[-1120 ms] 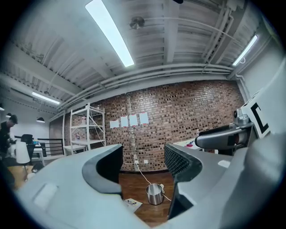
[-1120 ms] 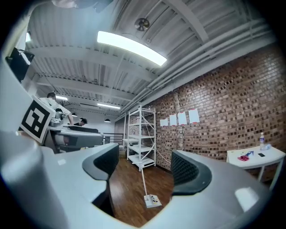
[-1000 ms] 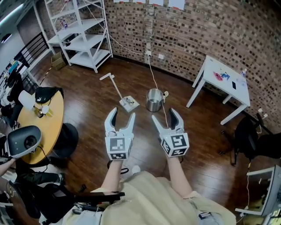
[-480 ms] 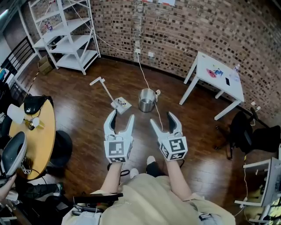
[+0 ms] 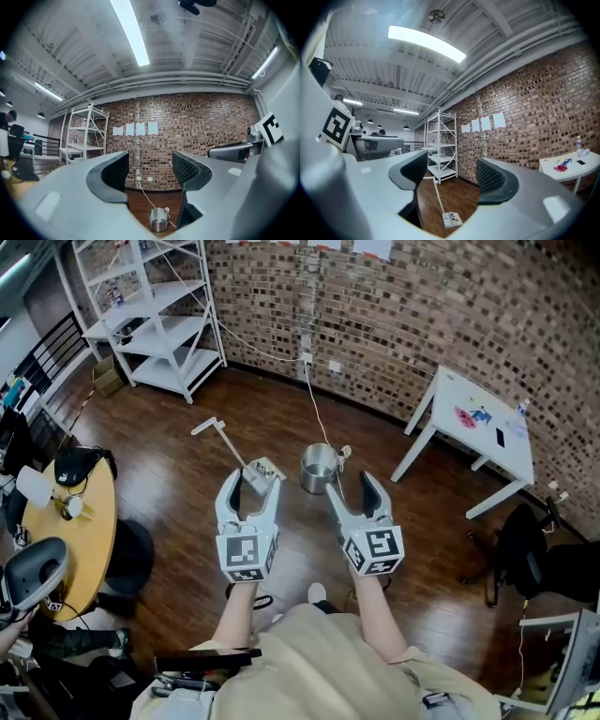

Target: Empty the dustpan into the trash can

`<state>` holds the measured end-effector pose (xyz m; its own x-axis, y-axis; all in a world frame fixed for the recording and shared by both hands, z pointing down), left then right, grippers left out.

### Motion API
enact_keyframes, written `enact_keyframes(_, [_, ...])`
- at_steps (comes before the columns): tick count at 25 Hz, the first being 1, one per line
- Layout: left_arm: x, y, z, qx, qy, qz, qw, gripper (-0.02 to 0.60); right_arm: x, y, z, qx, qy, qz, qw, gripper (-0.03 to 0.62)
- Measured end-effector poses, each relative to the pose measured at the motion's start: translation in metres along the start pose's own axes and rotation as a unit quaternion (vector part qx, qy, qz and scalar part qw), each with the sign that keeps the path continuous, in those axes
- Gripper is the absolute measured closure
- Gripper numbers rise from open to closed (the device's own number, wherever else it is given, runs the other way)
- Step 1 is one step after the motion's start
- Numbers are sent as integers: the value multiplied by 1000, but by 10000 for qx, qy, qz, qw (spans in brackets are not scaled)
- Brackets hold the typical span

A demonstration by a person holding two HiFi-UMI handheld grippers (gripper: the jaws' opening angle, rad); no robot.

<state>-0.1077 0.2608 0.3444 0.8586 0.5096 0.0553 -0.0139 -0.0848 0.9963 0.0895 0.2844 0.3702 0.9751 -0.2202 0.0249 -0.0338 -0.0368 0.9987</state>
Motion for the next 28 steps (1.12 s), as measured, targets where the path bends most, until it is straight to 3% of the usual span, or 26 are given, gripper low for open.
enact_keyframes(7, [12, -4, 52, 219, -257, 60, 9994, 333, 54, 5, 32, -31, 21, -384, 9993, 286])
enact_keyframes(14, [13, 14, 87, -128, -418, 176, 9989, 333, 85, 37, 62, -371, -145, -58, 9992, 298])
enact_keyframes(23, [-30, 32, 159, -162, -340, 71, 9993, 327, 102, 62, 140, -605, -164, 42, 9980, 309])
enact_keyframes(28, [-69, 32, 204, -37, -280, 185, 9994, 327, 106, 47, 198, -296, -98, 57, 9995, 316])
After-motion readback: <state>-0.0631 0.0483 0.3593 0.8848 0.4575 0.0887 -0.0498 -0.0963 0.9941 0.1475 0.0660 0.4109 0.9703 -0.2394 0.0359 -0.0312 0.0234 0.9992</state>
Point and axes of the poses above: the fingertips, and each gripper's own axes: z forward along the fingers, x to its right, y out of its underside, the point moved 4 cm from there along -z, backward along the fingers, and after that the axes turned 5 degrees about y, right-handed, at the moved point
